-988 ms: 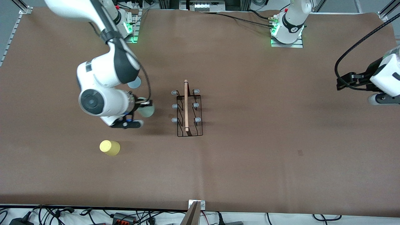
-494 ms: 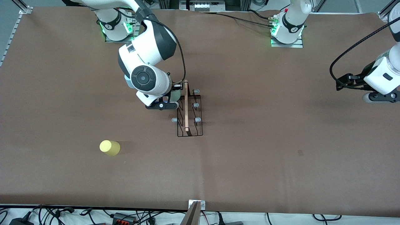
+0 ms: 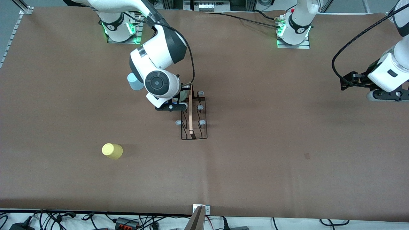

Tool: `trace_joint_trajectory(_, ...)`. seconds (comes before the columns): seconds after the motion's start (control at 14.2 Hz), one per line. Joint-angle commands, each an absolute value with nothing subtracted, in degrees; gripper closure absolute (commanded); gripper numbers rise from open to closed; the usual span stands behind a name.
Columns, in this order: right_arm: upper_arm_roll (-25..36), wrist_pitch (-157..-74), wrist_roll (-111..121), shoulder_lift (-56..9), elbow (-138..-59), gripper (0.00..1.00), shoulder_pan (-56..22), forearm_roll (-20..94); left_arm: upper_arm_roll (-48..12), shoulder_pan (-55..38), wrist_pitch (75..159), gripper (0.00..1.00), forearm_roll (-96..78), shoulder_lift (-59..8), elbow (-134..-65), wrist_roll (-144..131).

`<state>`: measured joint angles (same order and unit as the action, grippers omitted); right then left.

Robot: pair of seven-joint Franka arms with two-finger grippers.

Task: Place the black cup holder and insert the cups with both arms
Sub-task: 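Lower the teal cup onto a holder peg and open the right gripper, then move the right gripper down around the yellow cup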

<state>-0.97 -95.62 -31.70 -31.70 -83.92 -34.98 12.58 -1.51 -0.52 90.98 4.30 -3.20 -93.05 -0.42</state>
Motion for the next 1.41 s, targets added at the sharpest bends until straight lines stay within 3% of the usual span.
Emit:
trace_joint_trajectory(0.0, -0.53, -95.89, -36.62, -32.17, -84.11, 0.0, -35.34, 13.36, -1.58, 0.26, 90.62, 0.0, 1.25, -2.29, -92.99, 0.35)
trace_joint_trajectory(0.28, 0.35, -95.1, -40.78, -30.33, -80.87, 0.0, -34.11, 13.01, -1.5, 3.6, 90.97, 0.0, -1.31, -2.29, -94.04, 0.35)
trace_joint_trajectory(0.49, 4.73, -95.71, -40.87, -29.27, -78.93, 0.0, -30.07, 12.4, -1.41, 3.87, 90.97, 0.0, -0.8, -2.29, -94.48, 0.44)
trace_joint_trajectory(0.63, 8.51, -101.29, -40.7, -32.67, -78.75, 0.0, -27.26, 9.77, -1.58, 3.87, 90.97, 0.0, -0.27, -2.29, -94.48, 0.44)
trace_joint_trajectory(0.92, 8.97, -113.27, -32.28, -39.1, -78.84, 0.0, -20.41, 1.6, -1.58, 3.78, 90.97, 0.0, -0.26, -2.29, -94.31, 0.44)
trace_joint_trajectory(1.34, 8.7, -117.15, -11.09, -42.27, -78.75, 0.0, -14.33, 2.11, -1.58, 3.78, 90.88, 0.0, -0.26, -2.37, -94.22, 0.79)
